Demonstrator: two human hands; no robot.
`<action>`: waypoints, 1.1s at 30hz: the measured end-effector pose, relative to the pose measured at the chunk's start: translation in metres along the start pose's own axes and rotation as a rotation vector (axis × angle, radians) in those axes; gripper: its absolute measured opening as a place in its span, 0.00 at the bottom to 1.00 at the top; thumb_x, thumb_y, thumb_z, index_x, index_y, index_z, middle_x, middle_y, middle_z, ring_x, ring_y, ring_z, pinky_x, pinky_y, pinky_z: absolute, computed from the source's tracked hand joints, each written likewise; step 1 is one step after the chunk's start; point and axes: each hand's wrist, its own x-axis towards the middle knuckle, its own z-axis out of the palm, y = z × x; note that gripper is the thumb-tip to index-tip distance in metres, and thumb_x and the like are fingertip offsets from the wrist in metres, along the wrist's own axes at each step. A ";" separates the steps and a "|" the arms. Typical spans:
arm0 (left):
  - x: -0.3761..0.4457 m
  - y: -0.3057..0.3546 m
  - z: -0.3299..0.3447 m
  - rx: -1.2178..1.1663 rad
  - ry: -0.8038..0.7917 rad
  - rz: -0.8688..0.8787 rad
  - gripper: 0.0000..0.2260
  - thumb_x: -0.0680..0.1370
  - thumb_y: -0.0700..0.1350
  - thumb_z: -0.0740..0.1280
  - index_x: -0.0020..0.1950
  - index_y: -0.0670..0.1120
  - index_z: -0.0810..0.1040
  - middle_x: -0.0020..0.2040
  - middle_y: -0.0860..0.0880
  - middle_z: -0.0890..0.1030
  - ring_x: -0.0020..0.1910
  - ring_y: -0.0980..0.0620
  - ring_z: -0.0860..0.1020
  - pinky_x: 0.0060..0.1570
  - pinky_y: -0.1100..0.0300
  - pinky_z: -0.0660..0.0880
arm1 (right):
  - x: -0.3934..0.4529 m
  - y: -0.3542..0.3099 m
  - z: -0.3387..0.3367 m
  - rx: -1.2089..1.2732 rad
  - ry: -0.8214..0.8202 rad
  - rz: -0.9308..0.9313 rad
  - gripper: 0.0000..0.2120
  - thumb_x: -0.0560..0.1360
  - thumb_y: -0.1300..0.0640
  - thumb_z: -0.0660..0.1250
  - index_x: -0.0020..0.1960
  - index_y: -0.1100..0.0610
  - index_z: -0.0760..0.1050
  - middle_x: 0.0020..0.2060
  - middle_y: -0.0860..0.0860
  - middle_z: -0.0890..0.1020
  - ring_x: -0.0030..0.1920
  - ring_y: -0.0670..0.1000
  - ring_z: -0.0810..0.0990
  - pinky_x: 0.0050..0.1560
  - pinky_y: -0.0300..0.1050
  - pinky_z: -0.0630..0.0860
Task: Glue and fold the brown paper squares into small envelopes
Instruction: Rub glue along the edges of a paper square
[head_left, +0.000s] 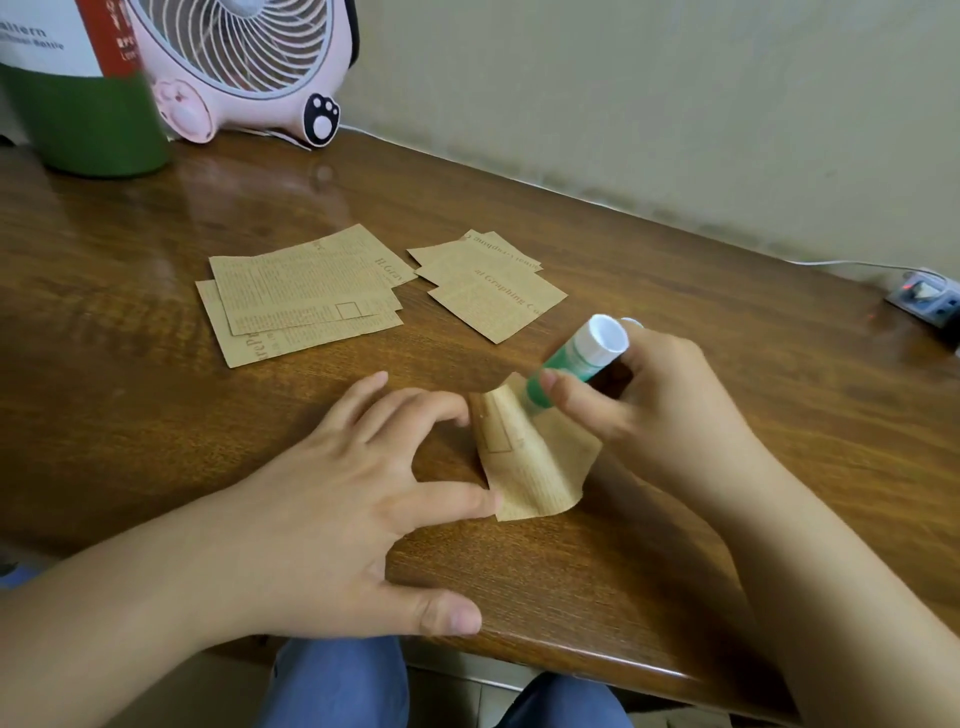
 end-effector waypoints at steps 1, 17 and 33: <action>0.000 0.000 0.000 -0.008 0.003 -0.004 0.29 0.73 0.74 0.47 0.64 0.62 0.73 0.64 0.46 0.65 0.66 0.47 0.64 0.67 0.41 0.52 | -0.001 0.004 -0.006 -0.028 0.028 0.024 0.07 0.70 0.51 0.69 0.42 0.54 0.78 0.34 0.52 0.80 0.32 0.47 0.75 0.29 0.37 0.69; 0.008 -0.001 -0.002 -0.119 -0.096 -0.006 0.31 0.67 0.80 0.43 0.65 0.69 0.62 0.77 0.52 0.54 0.76 0.55 0.42 0.69 0.40 0.33 | 0.000 -0.001 0.002 -0.121 -0.012 -0.056 0.07 0.72 0.53 0.70 0.42 0.57 0.79 0.29 0.49 0.77 0.30 0.43 0.72 0.30 0.30 0.66; 0.009 0.001 0.001 -0.062 -0.077 0.011 0.28 0.71 0.77 0.46 0.61 0.64 0.68 0.72 0.42 0.64 0.74 0.47 0.55 0.69 0.39 0.38 | -0.011 0.012 -0.018 -0.180 0.041 0.061 0.07 0.71 0.50 0.69 0.39 0.53 0.76 0.28 0.52 0.78 0.27 0.43 0.71 0.28 0.35 0.67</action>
